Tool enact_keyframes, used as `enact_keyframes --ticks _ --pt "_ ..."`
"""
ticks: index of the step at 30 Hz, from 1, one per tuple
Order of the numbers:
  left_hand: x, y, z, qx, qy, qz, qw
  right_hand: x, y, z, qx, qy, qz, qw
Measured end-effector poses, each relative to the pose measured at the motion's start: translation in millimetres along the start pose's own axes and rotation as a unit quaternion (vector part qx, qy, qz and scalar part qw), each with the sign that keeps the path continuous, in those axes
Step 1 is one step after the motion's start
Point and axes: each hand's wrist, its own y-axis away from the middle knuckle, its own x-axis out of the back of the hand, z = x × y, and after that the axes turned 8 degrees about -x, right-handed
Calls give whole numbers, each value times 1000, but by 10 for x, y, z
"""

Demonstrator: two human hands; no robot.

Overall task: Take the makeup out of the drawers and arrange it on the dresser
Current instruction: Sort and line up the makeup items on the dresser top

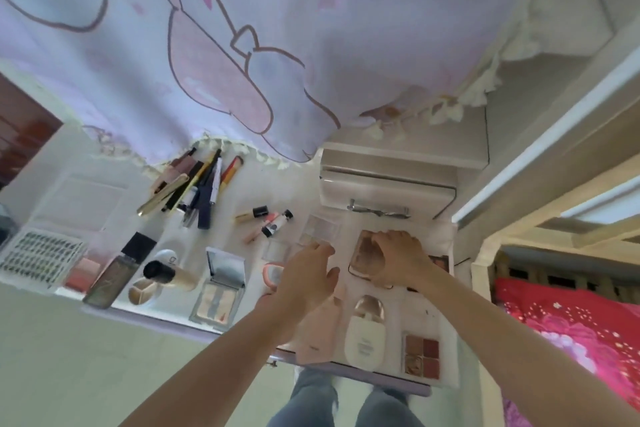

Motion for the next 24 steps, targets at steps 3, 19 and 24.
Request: enact_keyframes --ticks 3,19,24 --pt "96 -25 -32 -33 24 -50 998 61 167 -11 -5 -86 19 996" --pt "372 -255 100 -45 329 -120 936 470 785 24 -43 -514 28 856" --pt "300 -253 4 -1 433 -118 894 399 667 56 -101 -680 32 725"
